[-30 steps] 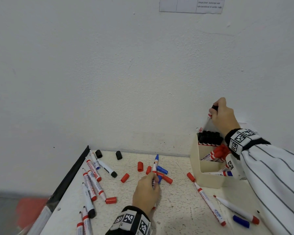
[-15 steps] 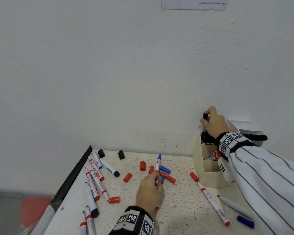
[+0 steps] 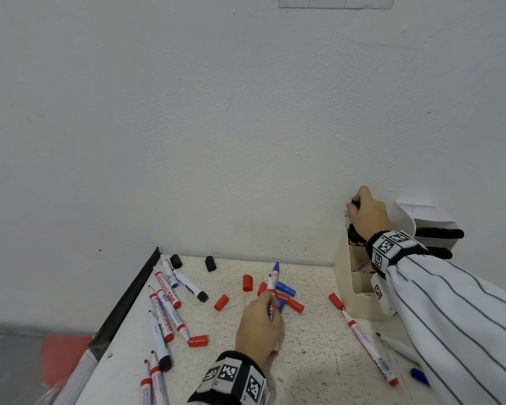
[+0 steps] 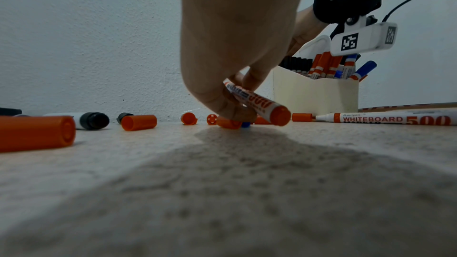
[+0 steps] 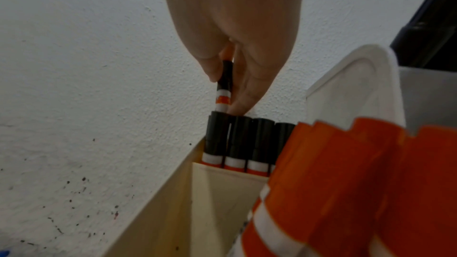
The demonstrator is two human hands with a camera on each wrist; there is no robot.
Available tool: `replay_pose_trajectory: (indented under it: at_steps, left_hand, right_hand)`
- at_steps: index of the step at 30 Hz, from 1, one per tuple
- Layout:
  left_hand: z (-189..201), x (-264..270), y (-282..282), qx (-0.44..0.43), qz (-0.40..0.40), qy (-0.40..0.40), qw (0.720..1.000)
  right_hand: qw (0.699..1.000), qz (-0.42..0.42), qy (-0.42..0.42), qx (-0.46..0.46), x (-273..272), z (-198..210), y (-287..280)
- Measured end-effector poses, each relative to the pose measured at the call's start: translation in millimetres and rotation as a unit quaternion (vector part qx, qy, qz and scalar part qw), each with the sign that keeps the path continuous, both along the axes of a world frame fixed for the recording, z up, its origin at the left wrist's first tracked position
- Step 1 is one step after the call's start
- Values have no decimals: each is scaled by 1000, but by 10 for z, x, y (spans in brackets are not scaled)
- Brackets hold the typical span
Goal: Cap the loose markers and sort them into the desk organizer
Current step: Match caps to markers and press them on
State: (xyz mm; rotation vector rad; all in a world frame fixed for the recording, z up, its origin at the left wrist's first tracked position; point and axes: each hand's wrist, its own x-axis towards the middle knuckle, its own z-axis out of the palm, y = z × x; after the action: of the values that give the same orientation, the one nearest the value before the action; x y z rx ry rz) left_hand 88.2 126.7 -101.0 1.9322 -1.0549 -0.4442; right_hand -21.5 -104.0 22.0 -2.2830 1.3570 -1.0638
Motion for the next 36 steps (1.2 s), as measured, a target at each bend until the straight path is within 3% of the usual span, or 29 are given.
replay_pose_trajectory:
  at_steps: [16,29,36]
  left_hand:
    - [-36,16,-28,8,-7,10,1000]
    - [-79,35,-43,1,-7,8,1000]
    - [-62,31,-45,-8,-4,21,1000]
  right_hand:
    - [999,-13,-17,-37,-40,-16,-84]
    - [999,7,-44,24,-105,-104,-133]
    - [999,-2,-31,-37,-95,-149,-118]
